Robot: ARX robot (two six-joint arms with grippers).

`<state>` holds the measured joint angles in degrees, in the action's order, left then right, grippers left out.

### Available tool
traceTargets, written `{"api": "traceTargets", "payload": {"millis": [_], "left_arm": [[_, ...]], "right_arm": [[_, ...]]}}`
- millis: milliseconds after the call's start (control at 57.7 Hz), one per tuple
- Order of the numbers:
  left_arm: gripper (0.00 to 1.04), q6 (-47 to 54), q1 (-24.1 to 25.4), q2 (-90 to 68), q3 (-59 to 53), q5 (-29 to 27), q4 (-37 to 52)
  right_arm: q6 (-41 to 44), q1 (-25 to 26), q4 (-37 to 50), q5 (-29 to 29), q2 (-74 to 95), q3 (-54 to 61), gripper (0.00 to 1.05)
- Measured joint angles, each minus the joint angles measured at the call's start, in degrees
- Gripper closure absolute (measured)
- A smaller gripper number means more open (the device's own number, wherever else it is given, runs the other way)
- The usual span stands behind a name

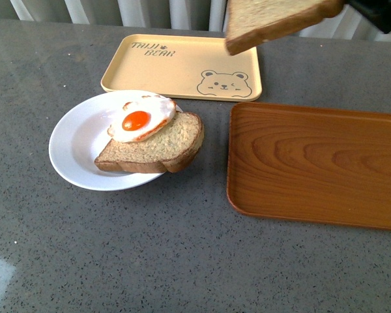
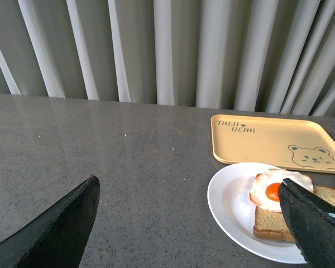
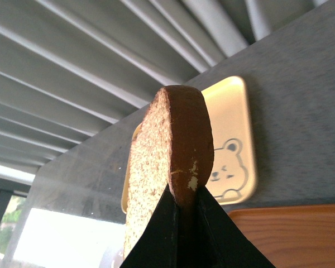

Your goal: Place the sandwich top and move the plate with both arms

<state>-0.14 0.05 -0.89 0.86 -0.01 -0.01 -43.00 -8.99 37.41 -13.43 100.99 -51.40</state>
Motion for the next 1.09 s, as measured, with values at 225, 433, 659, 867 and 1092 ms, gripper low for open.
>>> {"api": "traceTargets", "payload": {"millis": [225,433,659,867,1092], "left_arm": [[0.09,0.0,0.0,0.0,0.0,0.0,0.0],[0.09,0.0,0.0,0.0,0.0,0.0,0.0],[0.09,0.0,0.0,0.0,0.0,0.0,0.0],[0.09,0.0,0.0,0.0,0.0,0.0,0.0],[0.09,0.0,0.0,0.0,0.0,0.0,0.0]], "right_arm": [[-3.21,-13.86,1.84,6.84,7.63,-4.72,1.02],[-5.33,-19.15,3.26,11.37,11.28,-5.16,1.02],[-6.69,-23.85,4.63,15.47,14.23,-4.98,1.02],[-7.52,-27.06,5.16,19.96,14.93,-3.8,1.02],[-8.72,-28.74,4.46,23.65,15.34,-1.9,1.02]]}}
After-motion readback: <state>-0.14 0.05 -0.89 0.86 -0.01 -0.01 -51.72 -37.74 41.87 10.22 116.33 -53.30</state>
